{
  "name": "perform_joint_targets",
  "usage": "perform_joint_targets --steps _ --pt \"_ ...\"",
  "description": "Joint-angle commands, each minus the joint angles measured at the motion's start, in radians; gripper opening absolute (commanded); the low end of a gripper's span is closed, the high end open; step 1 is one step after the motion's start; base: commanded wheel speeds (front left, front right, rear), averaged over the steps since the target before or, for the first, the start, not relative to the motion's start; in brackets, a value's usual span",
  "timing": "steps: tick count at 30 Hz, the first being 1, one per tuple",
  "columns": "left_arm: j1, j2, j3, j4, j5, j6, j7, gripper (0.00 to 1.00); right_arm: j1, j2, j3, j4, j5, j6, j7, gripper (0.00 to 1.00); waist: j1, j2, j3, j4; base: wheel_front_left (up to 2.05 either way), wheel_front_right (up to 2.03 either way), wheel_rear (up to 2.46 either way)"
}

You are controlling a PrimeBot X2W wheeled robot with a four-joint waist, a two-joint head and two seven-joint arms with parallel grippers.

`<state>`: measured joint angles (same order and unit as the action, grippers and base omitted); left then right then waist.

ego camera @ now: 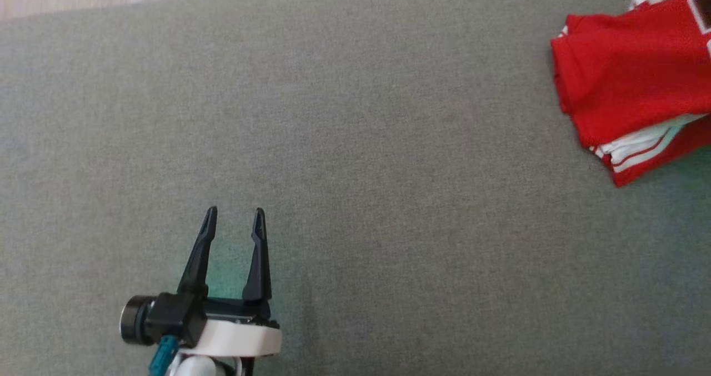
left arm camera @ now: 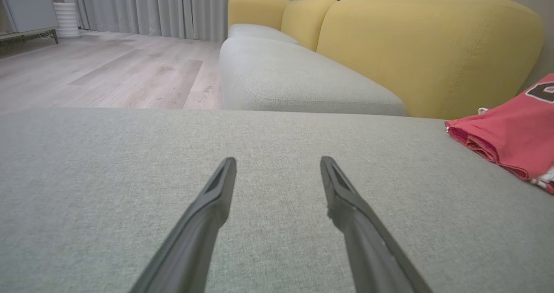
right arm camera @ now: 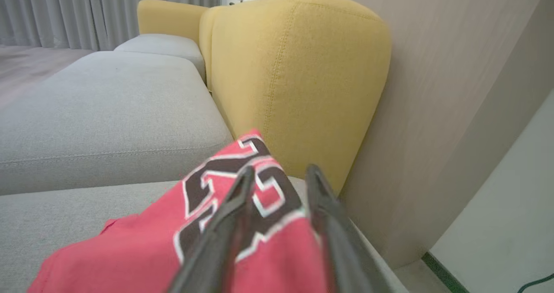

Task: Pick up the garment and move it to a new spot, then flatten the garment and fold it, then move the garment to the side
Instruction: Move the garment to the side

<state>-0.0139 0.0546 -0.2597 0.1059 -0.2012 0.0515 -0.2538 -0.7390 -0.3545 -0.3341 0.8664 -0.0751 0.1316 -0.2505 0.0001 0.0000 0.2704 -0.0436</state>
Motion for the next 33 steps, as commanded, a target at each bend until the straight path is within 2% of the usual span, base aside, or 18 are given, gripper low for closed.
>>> perform_joint_targets --steps 1,4,7,10,13,17,21,27,33 --pt "-0.017 -0.004 0.029 -0.025 0.006 -0.003 -0.008 1.00 0.013 0.015 -0.009 -0.045 -0.046 -0.001 -0.008 1.00 -0.0001 0.0000 -0.021 -0.003 0.00 0.00 0.00" --pt "-0.005 -0.004 0.029 -0.022 0.007 -0.008 -0.008 1.00 0.065 0.086 -0.044 -0.067 -0.118 -0.001 -0.009 1.00 -0.0001 0.0000 -0.069 -0.004 0.00 0.00 0.00" --pt "0.018 -0.004 0.031 -0.020 0.011 -0.007 -0.008 1.00 0.136 0.156 -0.031 -0.090 -0.167 -0.001 -0.010 1.00 -0.0001 0.0000 -0.128 0.001 0.00 0.00 0.00" --pt "0.046 -0.004 0.038 -0.017 0.017 0.001 -0.008 1.00 0.227 0.233 0.030 -0.140 -0.151 -0.001 -0.011 1.00 -0.0001 0.0000 -0.185 0.009 0.00 0.00 0.00" --pt "0.075 -0.004 0.047 -0.013 0.032 0.023 -0.008 1.00 0.342 0.277 0.113 -0.158 -0.072 -0.001 -0.011 1.00 -0.0001 0.0000 -0.254 0.023 0.00 0.00 0.00" --pt "0.111 -0.004 0.056 -0.006 0.034 0.053 -0.008 1.00 0.485 0.299 0.309 -0.250 0.102 -0.001 -0.011 1.00 -0.0001 0.0000 -0.313 0.039 0.00 0.00 0.00" --pt "0.134 -0.004 0.063 -0.023 0.033 0.046 -0.008 1.00 0.625 0.302 0.458 -0.419 0.210 -0.001 -0.011 1.00 -0.0001 0.0000 -0.361 0.053 0.00 0.00 0.00" --pt "0.187 -0.004 0.093 -0.073 0.053 0.028 -0.008 1.00 0.781 0.303 0.474 -0.634 0.178 -0.001 -0.011 1.00 -0.0001 0.0000 -0.402 0.055 0.00 0.00 0.00" --pt "0.223 -0.004 0.117 -0.087 0.066 0.023 -0.008 1.00 0.867 0.304 0.454 -0.673 0.149 -0.001 -0.011 1.00 -0.0001 0.0000 -0.415 0.061 0.00 0.00 0.00"
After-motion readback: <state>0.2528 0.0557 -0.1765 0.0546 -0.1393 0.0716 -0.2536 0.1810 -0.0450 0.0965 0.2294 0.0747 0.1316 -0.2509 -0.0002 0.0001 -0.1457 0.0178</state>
